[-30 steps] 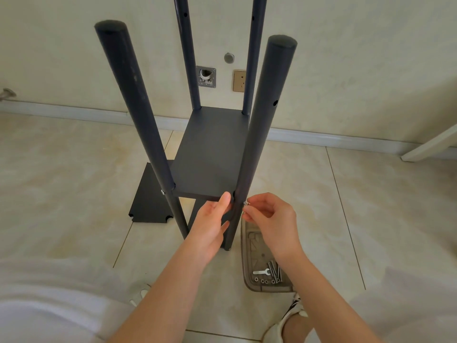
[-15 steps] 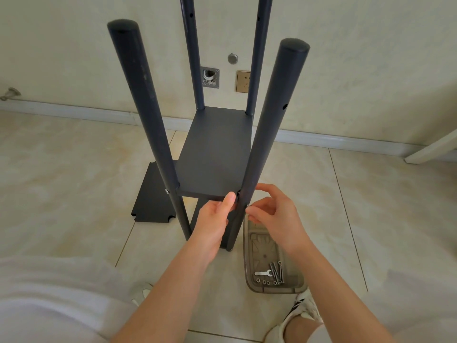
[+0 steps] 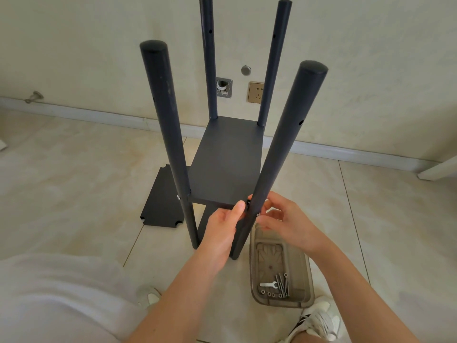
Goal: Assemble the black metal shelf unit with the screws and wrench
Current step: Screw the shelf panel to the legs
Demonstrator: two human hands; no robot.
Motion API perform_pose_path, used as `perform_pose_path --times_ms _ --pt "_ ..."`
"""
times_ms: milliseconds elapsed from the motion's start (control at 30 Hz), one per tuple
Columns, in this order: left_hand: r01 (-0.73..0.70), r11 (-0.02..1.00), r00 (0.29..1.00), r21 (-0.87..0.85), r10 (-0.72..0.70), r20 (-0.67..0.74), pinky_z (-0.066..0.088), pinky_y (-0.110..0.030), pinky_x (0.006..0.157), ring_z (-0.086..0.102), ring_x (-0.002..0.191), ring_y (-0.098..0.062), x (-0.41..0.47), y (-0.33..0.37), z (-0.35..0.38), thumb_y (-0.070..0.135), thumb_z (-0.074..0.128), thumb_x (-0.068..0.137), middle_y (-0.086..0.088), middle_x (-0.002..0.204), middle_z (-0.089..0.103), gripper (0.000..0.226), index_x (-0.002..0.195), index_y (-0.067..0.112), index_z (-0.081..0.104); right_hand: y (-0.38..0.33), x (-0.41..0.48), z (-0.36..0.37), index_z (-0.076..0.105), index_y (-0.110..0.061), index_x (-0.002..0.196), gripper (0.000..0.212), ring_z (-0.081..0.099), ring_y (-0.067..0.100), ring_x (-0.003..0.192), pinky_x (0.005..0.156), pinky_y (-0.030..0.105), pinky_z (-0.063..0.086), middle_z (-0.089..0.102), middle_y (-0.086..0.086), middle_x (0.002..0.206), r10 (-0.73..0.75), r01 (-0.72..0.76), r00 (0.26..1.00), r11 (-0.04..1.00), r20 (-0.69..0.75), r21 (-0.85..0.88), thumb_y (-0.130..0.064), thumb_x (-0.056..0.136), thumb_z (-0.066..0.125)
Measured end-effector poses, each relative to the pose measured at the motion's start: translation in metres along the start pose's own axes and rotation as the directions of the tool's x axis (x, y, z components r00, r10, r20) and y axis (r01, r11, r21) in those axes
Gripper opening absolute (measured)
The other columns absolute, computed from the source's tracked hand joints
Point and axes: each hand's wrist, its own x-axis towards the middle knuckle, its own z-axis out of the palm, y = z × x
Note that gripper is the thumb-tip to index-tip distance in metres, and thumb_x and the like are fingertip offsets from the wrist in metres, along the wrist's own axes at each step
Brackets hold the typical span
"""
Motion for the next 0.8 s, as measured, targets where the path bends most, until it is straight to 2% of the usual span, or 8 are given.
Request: perform_pose_path --times_ms 133,200,300,433,533,667,800 --pt "0.033 0.997 0.999 -0.075 -0.031 0.028 0.043 -0.021 0.07 0.065 0.099 -0.006 0.0 0.0 0.003 0.048 0.057 0.098 0.011 0.1 0.072 0.028 0.101 0.021 0.063 0.003 0.001 0.003 0.061 -0.026 0.117 0.03 0.062 0.032 0.082 0.077 0.045 0.058 0.062 0.011 0.101 -0.023 0.023 1.0 1.0 -0.015 -0.003 -0.007 0.094 0.062" --pt "0.032 0.996 0.999 -0.085 -0.03 0.03 0.043 -0.021 0.07 0.064 0.102 -0.007 0.001 -0.001 0.003 0.049 0.056 0.098 0.015 0.095 0.074 0.027 0.101 0.023 0.063 0.004 0.001 0.005 0.061 -0.027 0.117 0.031 0.06 0.035 0.081 0.075 0.045 0.058 0.061 0.012 0.099 -0.029 0.03 0.999 0.999 -0.02 0.022 -0.006 0.094 0.061" --pt "0.035 0.996 0.999 -0.086 -0.031 0.043 0.043 -0.02 0.07 0.067 0.099 -0.005 0.003 -0.003 0.003 0.053 0.055 0.097 0.023 0.088 0.073 0.029 0.101 0.025 0.062 0.004 0.001 0.004 0.063 -0.029 0.117 0.031 0.06 0.032 0.078 0.074 0.043 0.059 0.06 0.006 0.091 -0.025 0.026 1.0 0.999 -0.016 0.031 -0.007 0.094 0.062" --pt "0.051 0.992 0.999 -0.115 -0.048 0.026 0.043 -0.019 0.068 0.066 0.097 -0.003 0.003 0.0 0.003 0.054 0.057 0.096 0.027 0.082 0.071 0.029 0.104 0.026 0.059 0.006 0.004 0.003 0.063 -0.031 0.096 0.02 0.062 0.025 0.081 0.083 0.046 0.056 0.065 0.003 0.106 -0.028 0.027 0.999 0.999 -0.04 -0.034 -0.011 0.093 0.065" --pt "0.037 0.991 0.999 -0.125 -0.035 0.017 0.043 -0.017 0.068 0.067 0.088 0.003 0.002 0.0 0.003 0.052 0.057 0.097 0.027 0.081 0.07 0.026 0.103 0.027 0.058 0.007 0.008 0.003 0.067 -0.03 0.1 0.02 0.061 0.021 0.086 0.087 0.042 0.054 0.063 0.001 0.11 -0.022 0.015 0.995 0.997 -0.093 -0.079 -0.012 0.092 0.067" --pt "0.05 0.99 0.999 -0.132 -0.052 -0.01 0.044 -0.019 0.071 0.065 0.098 -0.004 0.002 -0.003 0.003 0.052 0.06 0.096 0.013 0.098 0.069 0.025 0.101 0.027 0.059 0.005 0.011 0.0 0.072 -0.027 0.105 0.024 0.063 0.019 0.093 0.089 0.038 0.054 0.064 -0.001 0.108 -0.03 0.026 0.997 0.998 -0.075 -0.058 -0.008 0.09 0.068" --pt "0.047 0.99 0.999 -0.131 -0.049 -0.011 0.044 -0.025 0.084 0.062 0.104 -0.008 0.003 -0.001 0.004 0.049 0.059 0.097 0.013 0.105 0.067 0.019 0.1 0.031 0.059 0.003 0.009 0.0 0.071 -0.034 0.102 0.031 0.063 0.022 0.096 0.089 0.041 0.054 0.065 0.0 0.109 -0.052 0.05 0.997 0.998 -0.063 -0.031 -0.005 0.09 0.067"
